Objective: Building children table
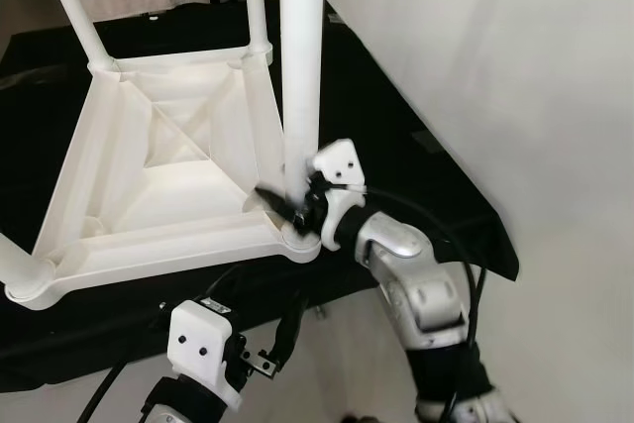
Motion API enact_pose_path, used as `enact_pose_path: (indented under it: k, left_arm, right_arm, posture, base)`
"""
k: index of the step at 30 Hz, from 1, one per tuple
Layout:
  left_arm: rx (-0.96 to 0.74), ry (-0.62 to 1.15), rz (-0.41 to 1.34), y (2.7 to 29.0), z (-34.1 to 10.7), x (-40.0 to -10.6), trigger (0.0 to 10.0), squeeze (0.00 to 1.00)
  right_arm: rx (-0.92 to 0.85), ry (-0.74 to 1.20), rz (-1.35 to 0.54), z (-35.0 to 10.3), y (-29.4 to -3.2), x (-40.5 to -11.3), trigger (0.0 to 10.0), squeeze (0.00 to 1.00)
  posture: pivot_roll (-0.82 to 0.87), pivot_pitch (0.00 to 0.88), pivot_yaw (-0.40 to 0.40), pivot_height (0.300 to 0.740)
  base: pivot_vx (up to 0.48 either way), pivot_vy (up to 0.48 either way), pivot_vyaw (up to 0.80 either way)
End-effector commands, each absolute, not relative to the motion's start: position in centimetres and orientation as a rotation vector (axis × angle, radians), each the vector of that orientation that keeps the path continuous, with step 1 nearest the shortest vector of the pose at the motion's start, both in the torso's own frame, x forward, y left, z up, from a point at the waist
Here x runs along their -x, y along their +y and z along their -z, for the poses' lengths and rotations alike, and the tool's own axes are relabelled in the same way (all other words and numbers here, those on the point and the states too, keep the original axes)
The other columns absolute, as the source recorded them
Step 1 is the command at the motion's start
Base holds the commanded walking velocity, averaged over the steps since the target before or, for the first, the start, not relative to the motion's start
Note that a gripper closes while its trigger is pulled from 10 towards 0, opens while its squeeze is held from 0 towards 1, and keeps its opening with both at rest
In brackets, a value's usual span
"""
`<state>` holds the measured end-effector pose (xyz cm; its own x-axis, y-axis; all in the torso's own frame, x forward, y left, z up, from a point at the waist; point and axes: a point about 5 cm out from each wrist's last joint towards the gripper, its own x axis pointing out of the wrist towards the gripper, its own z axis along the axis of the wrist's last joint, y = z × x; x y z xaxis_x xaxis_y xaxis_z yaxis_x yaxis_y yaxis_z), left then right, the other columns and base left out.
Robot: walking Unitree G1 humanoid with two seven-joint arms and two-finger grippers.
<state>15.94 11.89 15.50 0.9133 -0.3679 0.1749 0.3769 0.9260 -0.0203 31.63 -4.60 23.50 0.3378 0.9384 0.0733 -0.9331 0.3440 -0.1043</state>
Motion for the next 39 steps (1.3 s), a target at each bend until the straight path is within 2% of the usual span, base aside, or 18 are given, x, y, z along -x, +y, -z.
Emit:
enact_pose_path:
  k: [1, 4, 5, 9, 11, 14, 17, 18, 19, 20, 25, 31, 36, 37, 39]
  left_arm:
    - [0.064, -0.144, 0.383, 11.8, -14.9, -15.7, 10.0, 0.00]
    - [0.065, -0.144, 0.383, 11.8, -15.0, -15.5, 10.0, 0.00]
    - [0.065, -0.142, 0.382, 11.8, -15.0, -15.4, 10.0, 0.00]
    - [0.066, -0.140, 0.382, 11.8, -15.1, -15.2, 10.0, 0.00]
    - [0.066, -0.133, 0.384, 11.8, -15.2, -14.9, 10.0, 0.00]
    - [0.066, -0.133, 0.384, 11.8, -15.2, -14.9, 10.0, 0.00]
    - [0.065, -0.128, 0.385, 11.8, -15.2, -14.7, 10.0, 0.00]
    - [0.065, -0.127, 0.384, 11.7, -15.3, -14.6, 10.0, 0.00]
    - [0.065, -0.127, 0.384, 11.7, -15.3, -14.6, 10.0, 0.00]
    - [0.065, -0.126, 0.382, 11.7, -15.3, -14.5, 10.0, 0.00]
    - [0.066, -0.125, 0.378, 11.7, -15.4, -14.4, 10.0, 0.00]
    - [0.068, -0.125, 0.378, 11.6, -15.3, -14.5, 10.0, 0.00]
    - [0.071, -0.129, 0.383, 11.7, -15.3, -14.6, 10.0, 0.00]
    - [0.070, -0.129, 0.383, 11.8, -15.3, -14.7, 10.0, 0.00]
    - [0.069, -0.130, 0.383, 11.9, -15.3, -14.7, 10.0, 0.00]
  right_arm:
    - [0.060, -0.177, -1.384, -24.1, -4.7, -31.5, 10.0, 1.00]
    - [0.098, -0.183, -1.433, -24.9, -5.6, -32.7, 10.0, 1.00]
    - [0.110, -0.177, -1.464, -25.4, -5.9, -33.4, 10.0, 0.00]
    - [0.133, -0.161, -1.541, -26.2, -6.1, -34.0, 10.0, 0.00]
    - [0.165, -0.129, -1.656, -26.7, -5.7, -34.1, 10.0, 0.00]
    - [0.165, -0.129, -1.656, -26.7, -5.7, -34.1, 10.0, 0.00]
    - [0.182, -0.110, -1.739, -27.0, -5.2, -34.2, 10.0, 0.00]
    - [0.184, -0.102, -1.772, -27.1, -5.1, -34.3, 6.5, 0.00]
    - [0.184, -0.102, -1.772, -27.1, -5.1, -34.3, 6.5, 0.00]
    - [0.186, -0.084, -1.816, -27.0, -5.0, -34.4, 0.0, 0.00]
    - [0.191, -0.063, -1.853, -27.0, -5.2, -34.5, 0.0, 0.00]
    - [0.199, -0.058, -1.777, -26.4, -7.6, -35.0, 0.0, 0.00]
    - [0.150, -0.033, -1.515, -23.5, -10.5, -34.3, 0.0, 0.00]
    - [0.131, 0.011, -1.368, -22.1, -10.1, -33.8, 0.0, 0.00]
    - [0.120, 0.057, -1.199, -20.6, -9.7, -33.1, 0.0, 0.00]
  posture:
    - [-0.05, 0.185, -0.041, 0.740]
    - [-0.05, 0.187, -0.041, 0.740]
    - [-0.04, 0.193, -0.040, 0.740]
    - [-0.03, 0.203, -0.036, 0.740]
    - [-0.02, 0.215, -0.034, 0.740]
    - [-0.02, 0.215, -0.034, 0.740]
    - [0.00, 0.226, -0.038, 0.740]
    - [0.00, 0.231, -0.040, 0.740]
    - [0.00, 0.231, -0.040, 0.740]
    - [0.01, 0.235, -0.042, 0.740]
    - [0.01, 0.244, -0.039, 0.740]
    - [0.00, 0.239, -0.035, 0.740]
    - [-0.02, 0.236, -0.041, 0.740]
    - [-0.02, 0.235, -0.039, 0.740]
    - [-0.02, 0.235, -0.036, 0.740]
  base:
    - [0.000, 0.000, 0.00]
    - [0.000, 0.000, 0.00]
    - [0.000, 0.000, 0.00]
    - [0.000, 0.000, 0.00]
    - [0.000, 0.000, 0.00]
    - [0.000, 0.000, 0.00]
    - [0.000, 0.000, 0.00]
    - [0.000, 0.000, 0.00]
    - [0.000, 0.000, 0.00]
    - [0.000, 0.000, 0.00]
    - [0.000, 0.000, 0.00]
    - [0.000, 0.000, 0.00]
    - [0.000, 0.000, 0.00]
    - [0.000, 0.000, 0.00]
    - [0.000, 0.000, 0.00]
